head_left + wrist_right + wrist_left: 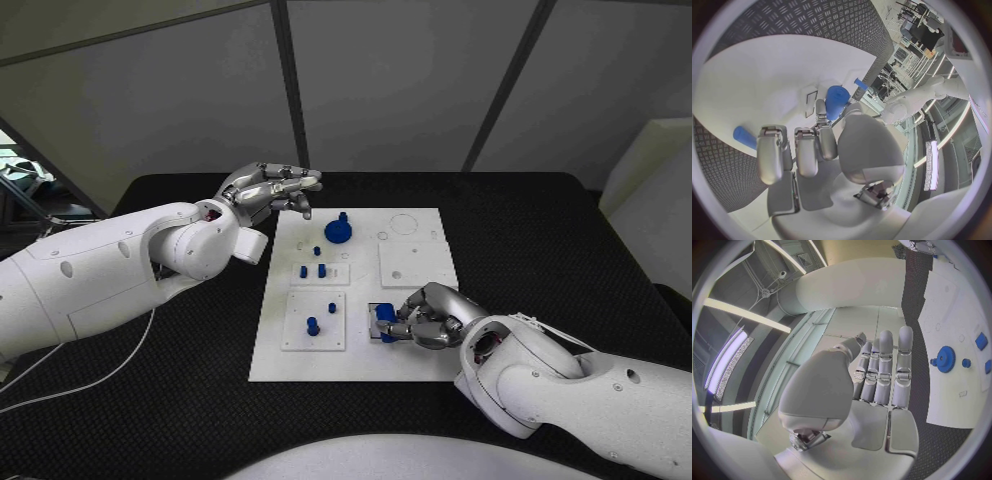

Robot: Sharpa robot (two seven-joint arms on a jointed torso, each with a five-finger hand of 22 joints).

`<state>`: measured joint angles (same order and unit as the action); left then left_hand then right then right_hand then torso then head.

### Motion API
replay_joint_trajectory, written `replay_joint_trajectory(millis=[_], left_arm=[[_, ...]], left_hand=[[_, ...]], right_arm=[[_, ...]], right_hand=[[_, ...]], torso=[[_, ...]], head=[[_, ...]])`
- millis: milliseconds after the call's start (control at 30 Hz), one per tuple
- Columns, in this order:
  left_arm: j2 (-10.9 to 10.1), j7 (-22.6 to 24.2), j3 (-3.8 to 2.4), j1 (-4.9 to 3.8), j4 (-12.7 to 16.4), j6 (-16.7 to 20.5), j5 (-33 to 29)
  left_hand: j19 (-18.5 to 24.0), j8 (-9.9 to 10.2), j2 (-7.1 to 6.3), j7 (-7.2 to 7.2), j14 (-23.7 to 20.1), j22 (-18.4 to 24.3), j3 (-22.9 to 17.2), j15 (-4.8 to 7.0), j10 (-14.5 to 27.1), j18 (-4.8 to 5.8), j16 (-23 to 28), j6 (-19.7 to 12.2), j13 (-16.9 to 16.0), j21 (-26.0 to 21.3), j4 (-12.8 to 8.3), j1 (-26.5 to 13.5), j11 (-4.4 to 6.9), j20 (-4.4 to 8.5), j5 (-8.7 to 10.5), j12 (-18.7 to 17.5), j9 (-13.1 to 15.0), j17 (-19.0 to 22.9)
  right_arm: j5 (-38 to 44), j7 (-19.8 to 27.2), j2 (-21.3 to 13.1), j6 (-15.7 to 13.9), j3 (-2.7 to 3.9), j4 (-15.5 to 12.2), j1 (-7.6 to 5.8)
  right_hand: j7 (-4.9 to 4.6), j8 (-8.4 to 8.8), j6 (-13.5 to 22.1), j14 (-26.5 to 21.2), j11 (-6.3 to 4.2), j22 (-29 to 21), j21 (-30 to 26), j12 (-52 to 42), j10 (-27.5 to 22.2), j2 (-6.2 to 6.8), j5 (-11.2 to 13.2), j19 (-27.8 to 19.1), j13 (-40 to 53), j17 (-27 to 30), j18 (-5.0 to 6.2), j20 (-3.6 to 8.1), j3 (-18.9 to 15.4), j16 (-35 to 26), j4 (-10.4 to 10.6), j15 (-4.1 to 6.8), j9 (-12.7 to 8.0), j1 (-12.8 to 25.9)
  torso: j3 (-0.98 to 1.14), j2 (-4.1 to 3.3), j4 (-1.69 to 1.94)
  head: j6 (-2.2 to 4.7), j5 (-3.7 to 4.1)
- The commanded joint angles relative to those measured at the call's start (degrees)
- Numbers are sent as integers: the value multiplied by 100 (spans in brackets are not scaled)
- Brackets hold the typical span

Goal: Assemble the parts on the task board

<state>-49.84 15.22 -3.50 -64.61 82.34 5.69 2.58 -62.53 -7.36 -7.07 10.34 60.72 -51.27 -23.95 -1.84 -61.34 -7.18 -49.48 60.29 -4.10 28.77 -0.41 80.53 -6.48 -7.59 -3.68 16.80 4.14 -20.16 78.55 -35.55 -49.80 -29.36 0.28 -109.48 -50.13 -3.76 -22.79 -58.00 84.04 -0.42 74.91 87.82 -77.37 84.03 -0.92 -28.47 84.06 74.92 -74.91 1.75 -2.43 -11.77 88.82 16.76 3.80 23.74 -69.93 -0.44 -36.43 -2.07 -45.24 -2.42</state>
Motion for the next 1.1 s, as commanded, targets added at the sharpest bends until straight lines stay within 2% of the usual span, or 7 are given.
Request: replay_joint_trajectory(millis=[33,167,433,600,667,900,1100], left_arm=[[7,31,-4,-10,0,-81,6],[5,21,-4,-9,3,-93,6],[-5,12,-4,-10,11,-100,6],[-11,6,-4,-10,12,-103,6],[-12,4,-4,-10,12,-104,6],[-15,0,-4,-10,11,-107,6],[-18,-12,-4,-9,5,-116,6]], left_hand=[[34,24,39,3,-2,8,6,-28,28,-328,25,-51,9,-22,-3,5,-1,4,-16,20,-5,10],[34,24,39,3,-2,8,6,-28,28,-328,25,-51,9,-22,-3,5,-1,4,-16,20,-5,10],[35,23,38,3,-3,8,5,-29,30,-327,26,-50,10,-22,-4,3,-2,4,-15,21,-5,12],[35,23,38,3,-3,8,5,-29,30,-327,26,-50,10,-22,-4,3,-2,4,-15,21,-5,12],[35,23,38,3,-3,8,5,-29,30,-327,26,-50,10,-22,-4,3,-2,4,-15,21,-5,12],[35,23,38,3,-3,8,5,-29,30,-327,26,-50,10,-22,-4,3,-2,4,-15,21,-5,12],[35,23,38,3,-3,8,5,-29,30,-327,26,-50,10,-22,-4,3,-2,4,-15,21,-5,12]], right_arm=[[-21,37,23,-23,-5,3,1],[-6,33,46,-44,-5,23,1],[68,-20,57,-74,-4,94,1],[132,24,80,-110,-4,110,1],[160,45,86,-130,-4,106,1],[300,187,49,-227,-4,28,1],[362,446,-68,-266,-5,-109,2]], right_hand=[[29,-22,-47,531,-32,1242,-10,-25,-2,-3,23,424,523,-1202,-97,28,-43,-23,-4,49,29,60],[43,-51,-58,532,-43,1241,-12,-16,1,5,131,423,524,-1205,-96,37,-114,-22,-6,58,92,155],[49,-97,-4,527,-46,1230,-25,44,-13,-36,1081,415,512,-1181,-93,49,-355,-36,1,65,297,617],[37,-106,55,525,-33,1219,-39,127,-46,277,2078,406,478,-1175,-89,41,-270,-41,16,56,439,1203],[35,-107,68,525,-31,1216,-42,143,-51,433,2229,404,475,-1175,-88,37,-115,-42,25,53,484,1420],[37,-114,75,527,-33,1221,-40,150,-47,510,2189,407,485,-1180,-89,36,160,-41,13,53,564,1507],[56,-136,62,533,-52,1254,-13,99,-10,425,1811,429,542,-1211,-98,48,309,-27,-45,67,680,761]], torso=[[-1,2,-3],[-3,-3,0],[-3,-1,-2],[0,-2,-1],[0,-3,-1],[4,-2,-9],[5,2,-10]], head=[[0,-9],[2,-15],[0,-31],[-4,-41],[-5,-42],[-8,-47],[-11,-42]])
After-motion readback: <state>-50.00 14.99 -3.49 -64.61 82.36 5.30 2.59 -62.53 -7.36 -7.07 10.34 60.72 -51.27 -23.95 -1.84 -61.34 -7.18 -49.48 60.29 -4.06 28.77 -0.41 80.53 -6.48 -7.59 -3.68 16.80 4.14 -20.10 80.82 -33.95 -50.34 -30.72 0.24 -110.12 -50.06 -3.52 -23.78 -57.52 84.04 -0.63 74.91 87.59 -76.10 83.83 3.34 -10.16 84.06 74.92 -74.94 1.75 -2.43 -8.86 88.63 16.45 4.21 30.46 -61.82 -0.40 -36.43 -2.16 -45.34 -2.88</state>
